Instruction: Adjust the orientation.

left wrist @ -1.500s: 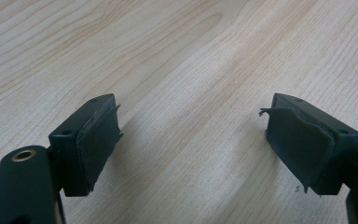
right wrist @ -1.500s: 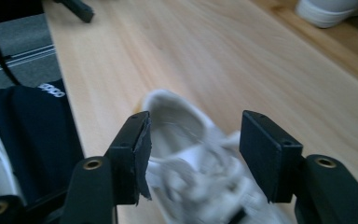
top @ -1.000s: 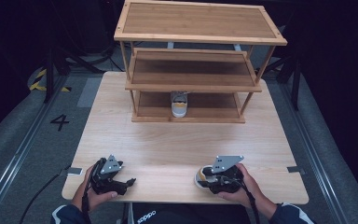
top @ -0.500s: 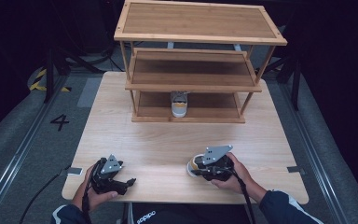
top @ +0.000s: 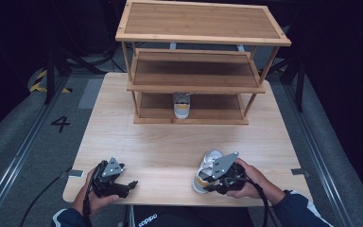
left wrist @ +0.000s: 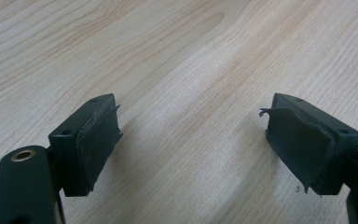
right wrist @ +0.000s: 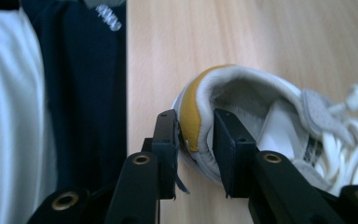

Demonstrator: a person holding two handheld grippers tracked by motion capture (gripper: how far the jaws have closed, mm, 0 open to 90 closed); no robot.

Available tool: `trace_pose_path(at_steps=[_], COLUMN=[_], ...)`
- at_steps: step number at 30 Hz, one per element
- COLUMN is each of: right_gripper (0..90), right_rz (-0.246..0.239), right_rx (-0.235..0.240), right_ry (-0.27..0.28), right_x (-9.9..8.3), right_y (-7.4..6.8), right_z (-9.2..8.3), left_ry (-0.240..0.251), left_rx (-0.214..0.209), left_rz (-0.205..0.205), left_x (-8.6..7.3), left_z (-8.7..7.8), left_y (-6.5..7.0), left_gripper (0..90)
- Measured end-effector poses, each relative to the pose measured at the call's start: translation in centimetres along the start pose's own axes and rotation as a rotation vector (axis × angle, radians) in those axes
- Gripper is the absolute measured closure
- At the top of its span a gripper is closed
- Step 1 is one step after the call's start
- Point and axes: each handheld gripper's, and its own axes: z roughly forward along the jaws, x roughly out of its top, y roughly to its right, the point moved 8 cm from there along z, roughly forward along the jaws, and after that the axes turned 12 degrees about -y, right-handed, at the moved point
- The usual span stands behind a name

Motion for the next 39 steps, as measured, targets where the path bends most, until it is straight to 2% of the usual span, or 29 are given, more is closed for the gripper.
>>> trace_pose_path(at_steps=[4,6,8,10,12,15,19,23,25,28,32,37,38,39], right_gripper=[66.9,62.7,61.3,60.4,56.9,53.5,50.2,56.2,65.8,69.3,71.0,71.9,71.9,71.9], right_rz=[-0.021,-0.011,0.019,0.032,0.030,0.050,0.098,0.135,0.158,0.146,0.096,0.087,0.066,0.065], right_rx=[0.005,0.009,0.009,0.006,-0.001,0.007,0.035,0.037,0.078,0.094,0.103,0.093,0.108,0.102], right_ry=[-0.059,-0.077,-0.066,-0.067,-0.090,-0.124,-0.124,-0.134,-0.122,-0.123,-0.155,-0.193,-0.196,-0.198], right_x=[-1.4,-2.0,-2.0,-1.6,-1.2,-1.0,-0.5,-0.5,-0.6,-0.9,-1.9,-2.8,-2.9,-3.1], right_y=[-0.7,-1.0,-1.3,-1.4,-1.4,-1.4,-1.5,-1.5,-1.7,-1.8,-1.6,-1.1,-1.2,-1.1], right_z=[-0.9,-1.3,-1.3,-1.1,-0.2,0.8,1.7,2.2,2.3,2.1,1.4,1.1,0.9,0.8], left_ry=[0.000,0.000,0.000,0.000,0.000,0.000,0.000,0.000,-0.001,0.001,-0.005,-0.009,-0.009,-0.006], left_rx=[0.000,0.000,0.000,0.000,0.000,0.000,0.000,-0.001,-0.001,-0.004,-0.005,-0.006,-0.007,-0.006], left_rz=[0.000,0.000,0.000,0.000,0.000,0.000,0.000,0.000,0.000,0.000,0.011,0.008,0.008,0.013], left_x=[0.0,0.0,0.0,0.0,0.0,0.0,0.0,0.0,0.0,0.0,0.0,0.2,0.2,0.3], left_z=[0.0,0.0,0.0,0.0,0.0,0.0,0.0,0.0,0.0,0.0,0.0,0.1,0.2,0.2], left_y=[0.0,0.0,0.0,0.0,0.0,0.0,0.0,0.0,0.0,0.0,-0.1,-0.1,-0.1,-0.1], left_gripper=[17.4,17.4,17.4,17.3,17.4,17.3,17.3,17.3,17.3,17.2,16.8,15.8,15.6,15.5])
